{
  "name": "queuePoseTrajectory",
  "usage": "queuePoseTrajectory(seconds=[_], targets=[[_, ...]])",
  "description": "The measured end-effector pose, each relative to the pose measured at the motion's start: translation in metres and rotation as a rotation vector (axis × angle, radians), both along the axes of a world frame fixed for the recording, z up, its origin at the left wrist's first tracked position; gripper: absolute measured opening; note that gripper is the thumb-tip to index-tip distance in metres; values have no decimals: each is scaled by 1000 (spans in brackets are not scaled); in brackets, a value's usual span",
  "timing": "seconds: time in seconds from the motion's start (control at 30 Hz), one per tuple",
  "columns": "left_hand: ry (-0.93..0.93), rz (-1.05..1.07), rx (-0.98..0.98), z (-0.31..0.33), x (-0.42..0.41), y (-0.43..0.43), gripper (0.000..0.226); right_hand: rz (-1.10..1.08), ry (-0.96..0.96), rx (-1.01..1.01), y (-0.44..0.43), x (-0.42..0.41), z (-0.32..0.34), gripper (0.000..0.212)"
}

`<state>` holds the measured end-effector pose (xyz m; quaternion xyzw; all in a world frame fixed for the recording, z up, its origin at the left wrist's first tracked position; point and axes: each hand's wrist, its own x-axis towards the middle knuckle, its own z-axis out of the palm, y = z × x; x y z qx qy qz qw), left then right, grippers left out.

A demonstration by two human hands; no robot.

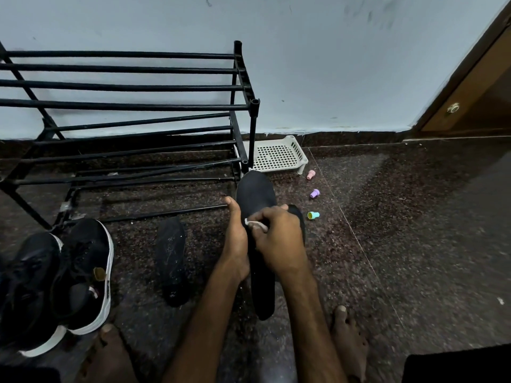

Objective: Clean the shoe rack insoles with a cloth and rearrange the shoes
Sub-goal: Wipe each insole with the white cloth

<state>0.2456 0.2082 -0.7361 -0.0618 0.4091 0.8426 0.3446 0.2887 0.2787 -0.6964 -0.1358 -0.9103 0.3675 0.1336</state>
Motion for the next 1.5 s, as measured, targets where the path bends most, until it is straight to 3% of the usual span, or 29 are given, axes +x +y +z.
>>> queuePoseTrajectory(seconds=[0.17,0.27,0.37,0.47,0.57,0.77,0.93,1.1,1.2,1.37,1.5], targets=[[-6,48,12,6,3,-1,91,-227,33,131,9,-2,8,11],[2,41,21,10,3,-1,95,-191,-31,91,8,-1,14,10],[44,19,41,12,3,1,102,-72,31,33,-3,-4,17,10],[77,33,19,12,2,1,88,-182,108,108,2,-8,20,9],[78,74,48,13,1,-1,89,-304,47,163,19,-2,24,9],[113,50,-49,11,3,2,99,-75,33,20,1,-4,26,9],[83,57,33,13,1,1,87,-285,79,100,15,-2,26,7],[68,16,56,12,7,5,91,-80,73,-3,3,-5,30,9],[40,-42,95,13,9,3,77,-137,166,49,7,-16,37,9],[4,-91,148,10,8,5,79,-239,225,139,37,-25,44,10],[-25,-78,194,7,7,4,80,52,14,72,42,-4,29,13]])
